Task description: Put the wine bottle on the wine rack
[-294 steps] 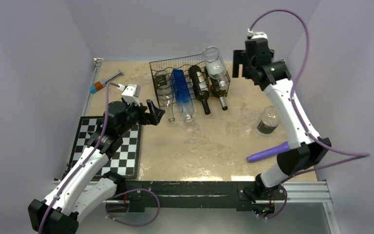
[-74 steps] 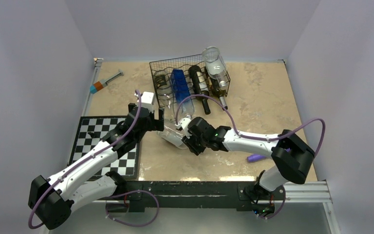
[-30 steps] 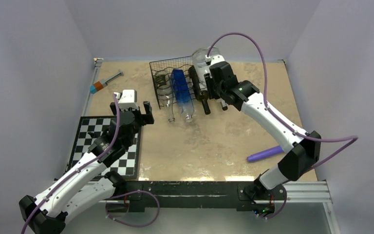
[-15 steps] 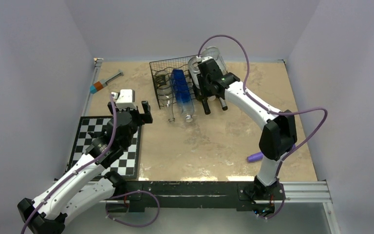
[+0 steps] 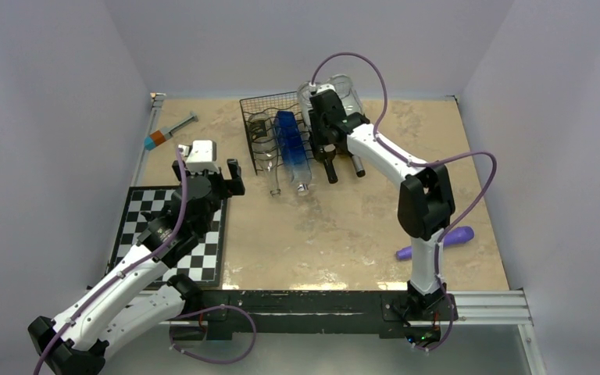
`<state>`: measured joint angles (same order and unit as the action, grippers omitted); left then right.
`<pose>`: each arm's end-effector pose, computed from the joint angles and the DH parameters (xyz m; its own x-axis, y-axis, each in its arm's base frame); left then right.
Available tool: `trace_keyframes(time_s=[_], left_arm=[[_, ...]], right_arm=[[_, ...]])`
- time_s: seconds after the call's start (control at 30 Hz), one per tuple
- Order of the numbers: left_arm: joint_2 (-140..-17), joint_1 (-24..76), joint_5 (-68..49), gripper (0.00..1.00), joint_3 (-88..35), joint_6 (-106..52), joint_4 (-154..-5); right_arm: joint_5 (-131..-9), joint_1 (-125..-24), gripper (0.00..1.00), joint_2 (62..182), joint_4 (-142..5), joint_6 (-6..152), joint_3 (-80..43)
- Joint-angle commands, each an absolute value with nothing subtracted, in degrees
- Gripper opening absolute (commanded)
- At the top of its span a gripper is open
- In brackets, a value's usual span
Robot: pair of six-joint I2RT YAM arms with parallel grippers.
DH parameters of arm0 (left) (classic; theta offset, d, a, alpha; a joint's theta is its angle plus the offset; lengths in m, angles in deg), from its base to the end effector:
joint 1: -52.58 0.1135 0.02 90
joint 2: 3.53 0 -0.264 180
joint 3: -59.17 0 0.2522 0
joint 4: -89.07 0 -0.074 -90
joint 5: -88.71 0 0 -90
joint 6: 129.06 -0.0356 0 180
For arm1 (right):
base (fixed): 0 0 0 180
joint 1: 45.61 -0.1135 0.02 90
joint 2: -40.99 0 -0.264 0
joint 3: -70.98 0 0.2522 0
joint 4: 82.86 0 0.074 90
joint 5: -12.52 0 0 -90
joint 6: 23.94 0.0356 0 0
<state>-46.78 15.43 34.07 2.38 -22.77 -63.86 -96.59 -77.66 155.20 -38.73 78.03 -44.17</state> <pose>0.1504 -0.0881 0.3293 -0.1913 -0.1420 -0.9712 -0.0100 0.9897 -0.1428 0.3951 0.2336 0.2847 -0.6295 -0.1629 -0.7597 -0.1723 0.9827 -0.0680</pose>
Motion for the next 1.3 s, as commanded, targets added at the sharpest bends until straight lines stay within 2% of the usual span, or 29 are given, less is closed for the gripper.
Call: trace_keyframes(time_s=[0.0, 0.2, 0.23, 0.33, 0.53, 0.57, 0.83, 1.07, 1.27], left_arm=[[-46.71, 15.88, 34.14, 0.98, -0.1, -23.77, -64.99], [-46.86, 15.93, 33.97, 0.98, -0.56, -23.25, -64.21], [-46.96, 15.93, 33.82, 0.98, -0.7, -23.16, -64.24], [-47.7, 15.97, 33.27, 0.99, -1.39, -22.48, -64.28], [-50.49, 15.99, 29.22, 0.99, -4.34, -20.93, -63.15], [-50.85, 16.01, 28.39, 0.99, -4.67, -20.87, -63.01], [-52.07, 16.08, 17.82, 0.99, -8.17, -23.04, -60.58], [-51.08, 16.0, 19.92, 0.99, -12.13, -23.09, -56.24], [-50.54, 16.0, 19.13, 0.99, -19.89, -22.73, -46.83]], right_arm=[[-104.22, -75.06, 0.0, 153.26, -54.0, 77.68, -49.88], [-105.27, -74.74, 0.0, 154.86, -54.27, 76.64, -49.59], [-105.41, -74.74, 0.07, 154.97, -53.8, 76.72, -49.57], [-104.55, -74.75, 0.41, 154.86, -52.56, 77.13, -48.89], [-104.04, -74.74, 0.91, 152.59, -52.08, 77.08, -46.26], [-103.88, -74.76, 0.96, 151.84, -52.13, 76.65, -45.71], [-101.5, -74.76, 0.99, 140.86, -43.59, 78.11, -44.33], [-103.32, -74.49, 0.99, 126.61, -29.42, 79.51, -42.84], [-102.65, -72.8, 0.99, 112.57, -15.68, 79.04, -42.41]])
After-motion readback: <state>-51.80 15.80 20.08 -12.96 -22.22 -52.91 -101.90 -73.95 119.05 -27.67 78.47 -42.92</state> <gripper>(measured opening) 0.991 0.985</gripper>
